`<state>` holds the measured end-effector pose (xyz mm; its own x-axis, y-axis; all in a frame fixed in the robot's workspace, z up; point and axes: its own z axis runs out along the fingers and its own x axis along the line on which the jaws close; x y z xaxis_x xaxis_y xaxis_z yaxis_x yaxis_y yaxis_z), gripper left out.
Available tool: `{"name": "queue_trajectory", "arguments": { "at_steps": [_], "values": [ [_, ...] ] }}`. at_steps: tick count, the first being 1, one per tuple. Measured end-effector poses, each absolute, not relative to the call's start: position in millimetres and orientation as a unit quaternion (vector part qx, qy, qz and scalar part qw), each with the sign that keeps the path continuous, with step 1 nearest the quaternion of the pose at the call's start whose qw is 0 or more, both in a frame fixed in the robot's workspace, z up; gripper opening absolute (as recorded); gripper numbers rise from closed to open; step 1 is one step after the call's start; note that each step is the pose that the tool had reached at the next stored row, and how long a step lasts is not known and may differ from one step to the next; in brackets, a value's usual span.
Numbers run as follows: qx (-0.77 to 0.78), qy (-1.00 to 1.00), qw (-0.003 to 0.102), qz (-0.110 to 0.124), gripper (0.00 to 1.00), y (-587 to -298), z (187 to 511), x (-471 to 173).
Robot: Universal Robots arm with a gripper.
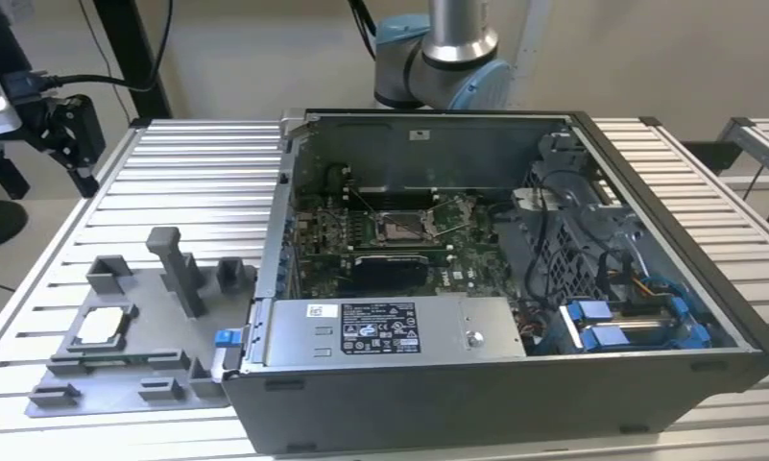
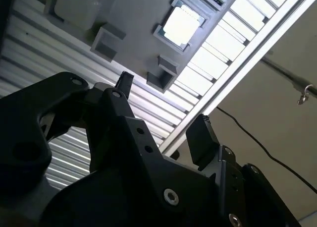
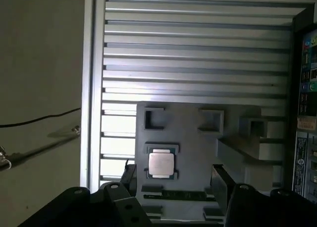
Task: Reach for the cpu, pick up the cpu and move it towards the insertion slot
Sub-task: 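Reach for the cpu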
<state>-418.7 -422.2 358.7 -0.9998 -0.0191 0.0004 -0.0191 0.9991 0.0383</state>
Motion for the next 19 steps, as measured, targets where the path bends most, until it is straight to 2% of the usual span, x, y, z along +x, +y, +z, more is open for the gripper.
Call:
{"name": "queue_trajectory", "arguments": {
  "at_steps": [19],
  "values": [
    [0.009,-1.000,0.001,-0.019,1.00,-424,338,-419]
  ]
}}
